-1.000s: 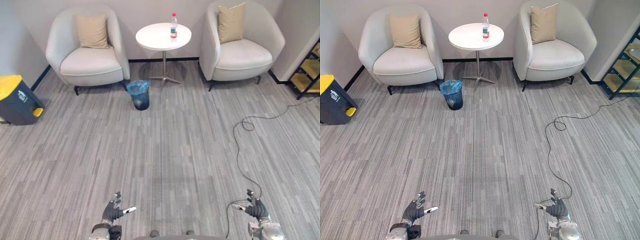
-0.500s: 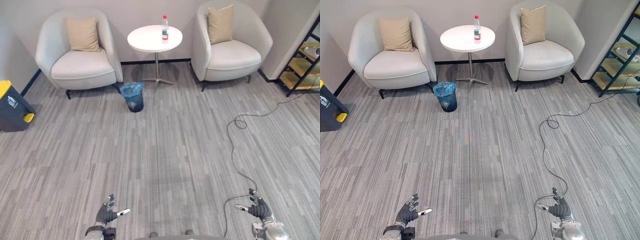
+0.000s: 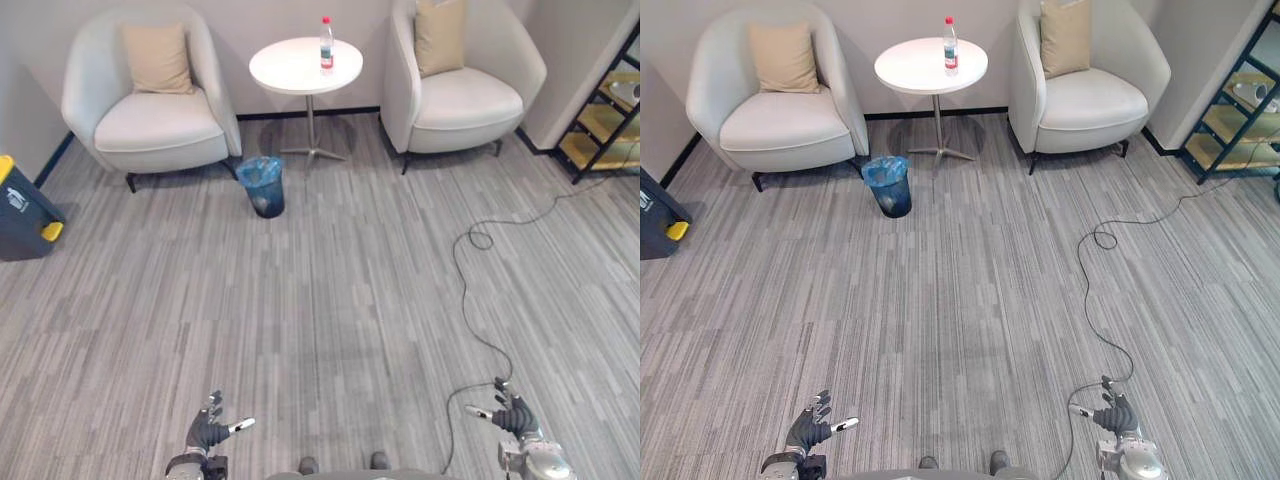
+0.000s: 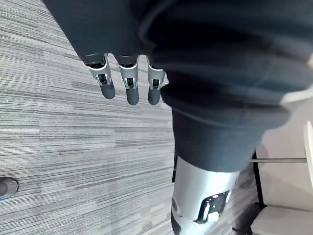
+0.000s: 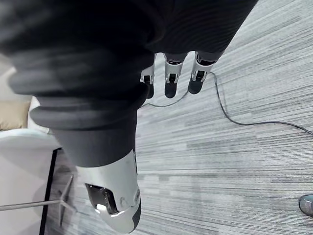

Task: Gather rubbish on tea table into small bin, then transfer packed bag to large trash can.

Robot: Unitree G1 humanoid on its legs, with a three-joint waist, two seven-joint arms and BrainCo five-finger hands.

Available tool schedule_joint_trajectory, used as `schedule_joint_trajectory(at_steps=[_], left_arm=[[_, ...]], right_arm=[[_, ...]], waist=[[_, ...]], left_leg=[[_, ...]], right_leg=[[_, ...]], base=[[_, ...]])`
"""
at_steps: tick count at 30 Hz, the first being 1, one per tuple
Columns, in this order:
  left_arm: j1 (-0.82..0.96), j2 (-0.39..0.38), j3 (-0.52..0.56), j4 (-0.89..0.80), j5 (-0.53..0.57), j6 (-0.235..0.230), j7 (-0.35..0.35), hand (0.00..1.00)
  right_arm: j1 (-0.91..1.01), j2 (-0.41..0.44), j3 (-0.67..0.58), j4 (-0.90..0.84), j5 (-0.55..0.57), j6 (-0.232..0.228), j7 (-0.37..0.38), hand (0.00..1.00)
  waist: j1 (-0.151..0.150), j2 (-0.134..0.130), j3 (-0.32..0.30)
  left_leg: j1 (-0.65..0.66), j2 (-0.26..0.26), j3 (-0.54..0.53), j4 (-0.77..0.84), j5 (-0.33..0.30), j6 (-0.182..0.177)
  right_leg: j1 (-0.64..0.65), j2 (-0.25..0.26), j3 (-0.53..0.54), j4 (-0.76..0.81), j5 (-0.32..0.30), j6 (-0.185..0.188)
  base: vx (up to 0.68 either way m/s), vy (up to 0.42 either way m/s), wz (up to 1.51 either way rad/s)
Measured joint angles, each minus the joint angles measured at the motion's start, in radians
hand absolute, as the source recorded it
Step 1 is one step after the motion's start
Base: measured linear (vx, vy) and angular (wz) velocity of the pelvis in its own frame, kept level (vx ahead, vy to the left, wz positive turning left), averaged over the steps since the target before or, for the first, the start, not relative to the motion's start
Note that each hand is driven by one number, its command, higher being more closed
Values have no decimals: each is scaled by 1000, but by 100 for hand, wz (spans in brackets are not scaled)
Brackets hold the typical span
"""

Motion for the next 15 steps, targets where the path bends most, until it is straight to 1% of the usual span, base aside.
schedule_joint_trajectory(at_steps=[1, 2, 3, 4, 5, 6, 7, 8, 9, 10, 11, 12, 13, 14, 15], left_arm=[[-2, 1, 0, 0, -1, 5, 0, 0], [-4, 2, -1, 0, -1, 6, 1, 0], [-7, 8, -1, -5, -1, 7, 2, 0], [-11, 14, -3, -9, -1, 9, 5, 0], [-14, 14, -3, -9, -2, 12, 11, 0], [-15, 14, -3, -9, -8, 13, 16, 0], [-29, 13, -4, -8, -20, 13, 21, 0], [-48, 12, -4, -8, -23, 13, 21, 0], [-67, 14, -5, -8, -24, 13, 21, 0], [-72, 14, -5, -9, -25, 13, 21, 0], [-81, 11, -6, -9, -24, 13, 21, 0], [-90, 7, -15, -8, -21, 12, 20, 0], [-96, 9, -19, -13, -20, 9, 19, 0], [-98, 8, -21, -13, -20, 9, 20, 0], [-94, 3, -20, -13, -19, 10, 20, 0]], right_arm=[[1, 1, 2, 0, 2, 0, 0, 0], [-1, 4, 3, -1, 6, 0, 0, 0], [3, 11, 3, -5, 7, 0, -2, 0], [10, 20, 9, -5, 7, 3, -1, 0], [6, 20, 11, -6, 8, 4, -1, 0], [4, 19, 11, -6, 8, 4, -1, 0], [2, 18, 11, -6, 9, 4, -1, 0], [-1, 16, 11, -6, 9, 4, -1, 0], [-1, 16, 11, -6, 9, 5, -1, 0], [2, 15, 9, -7, 9, 5, -1, 0], [8, 11, 6, -8, 9, 5, -4, 0], [8, 9, 5, -12, 9, 5, -10, 0], [4, 16, 5, -24, 9, 4, -16, 0], [5, 19, 5, -31, 9, 3, -17, 0], [7, 26, 5, -37, 9, 4, -17, 0]], waist=[[1, -1, 9], [3, 5, 11], [-4, 7, 18], [-13, -2, 31], [-13, 3, 40], [-14, -2, 48], [-18, 6, 60], [-26, 3, 74], [-43, 6, 85], [-51, 8, 85], [-72, 1, 80], [-74, 24, 73], [-72, 25, 72], [-73, 25, 72], [-73, 27, 73]], left_leg=[[2, -3, -3, 20, -29, 15], [7, -4, -10, 24, -36, 20], [26, -10, -24, 29, -47, 35], [44, -14, -29, 28, -56, 46], [72, -10, -31, 23, -70, 46], [86, -8, -32, 13, -74, 44], [112, 1, -39, -12, -80, 36], [136, 14, -56, -28, -87, 27], [167, 30, -86, -51, -86, 5], [182, 35, -95, -65, -90, -7], [210, 57, -120, -78, -109, -36], [215, 93, -138, -65, -116, -49], [195, 105, -137, -20, -102, -74], [177, 111, -134, 30, -91, -92], [131, 117, -128, 182, -56, -122]], right_leg=[[-48, -13, -27, 123, -12, 13], [-77, -19, -44, 193, -12, 13], [-133, -40, -72, 311, -21, 20], [-179, -66, -110, 372, -46, 10], [-205, -77, -148, 346, -51, 1], [-222, -79, -161, 313, -50, 0], [-246, -76, -181, 214, -36, -1], [-252, -64, -193, 113, 3, -4], [-256, -50, -197, -21, 68, 0], [-263, -47, -194, -74, 108, 2], [-270, -45, -190, -66, 209, -39], [-286, -25, -208, 2, 205, -108], [-304, -25, -219, 65, 150, -123], [-304, -26, -226, 94, 119, -128], [-269, -19, -237, 117, 65, -136]], base=[[-4, 48, -7], [84, 55, 12], [185, 41, 28], [287, 36, 21], [259, 19, 7], [304, 0, 3], [355, -47, 20], [492, -100, 51], [469, -125, 63], [540, -173, 77], [591, -221, 66], [721, -283, 49], [604, -259, 26], [608, -262, 18], [499, -217, 18]])
